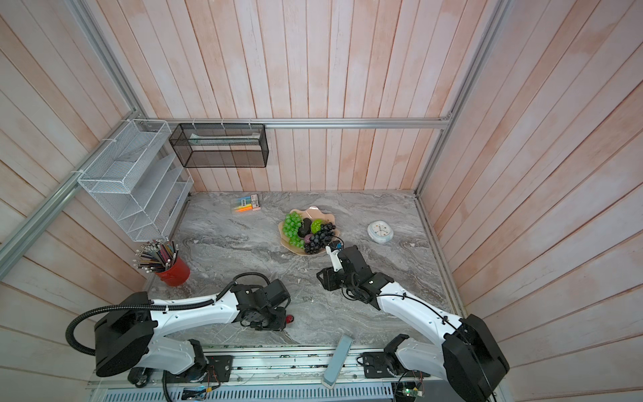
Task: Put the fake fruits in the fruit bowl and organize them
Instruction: 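Lower the left gripper onto the red dates and grasp them while the right gripper withdraws, then carry the red dates into the bowl and release them with the left gripper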
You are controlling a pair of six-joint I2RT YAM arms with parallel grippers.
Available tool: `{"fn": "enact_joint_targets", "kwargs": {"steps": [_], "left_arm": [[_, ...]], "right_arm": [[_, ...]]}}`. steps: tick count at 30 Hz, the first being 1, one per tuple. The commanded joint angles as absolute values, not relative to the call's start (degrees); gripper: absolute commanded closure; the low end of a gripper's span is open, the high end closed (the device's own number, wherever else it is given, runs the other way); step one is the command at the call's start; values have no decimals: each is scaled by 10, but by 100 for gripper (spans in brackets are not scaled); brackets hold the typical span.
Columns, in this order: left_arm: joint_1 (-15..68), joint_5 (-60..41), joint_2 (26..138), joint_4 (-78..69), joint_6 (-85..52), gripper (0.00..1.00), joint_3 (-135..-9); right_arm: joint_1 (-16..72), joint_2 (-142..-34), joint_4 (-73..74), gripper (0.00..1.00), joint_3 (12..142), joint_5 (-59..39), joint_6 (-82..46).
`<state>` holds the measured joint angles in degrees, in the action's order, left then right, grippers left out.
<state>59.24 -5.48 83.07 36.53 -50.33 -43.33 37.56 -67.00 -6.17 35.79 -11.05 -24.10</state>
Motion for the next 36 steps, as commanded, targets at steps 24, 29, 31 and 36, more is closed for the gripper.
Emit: {"fn": "enact_joint_targets", "kwargs": {"steps": [24,29,31,36], "left_arm": [[609,9,839,388,-442,93,-468],[606,-11,790,418,-443,94,-484],[594,-46,775,419,-443,94,-494],[517,-114,766,388,-423,94,-556]], "right_arm": [[366,-667,-15,52,344,-102,-238],[361,-650,-17,52,342,-86,-230],[353,-645,-23,52,342,-79,-220],[291,-624,-35,52,352,-98,-210]]}}
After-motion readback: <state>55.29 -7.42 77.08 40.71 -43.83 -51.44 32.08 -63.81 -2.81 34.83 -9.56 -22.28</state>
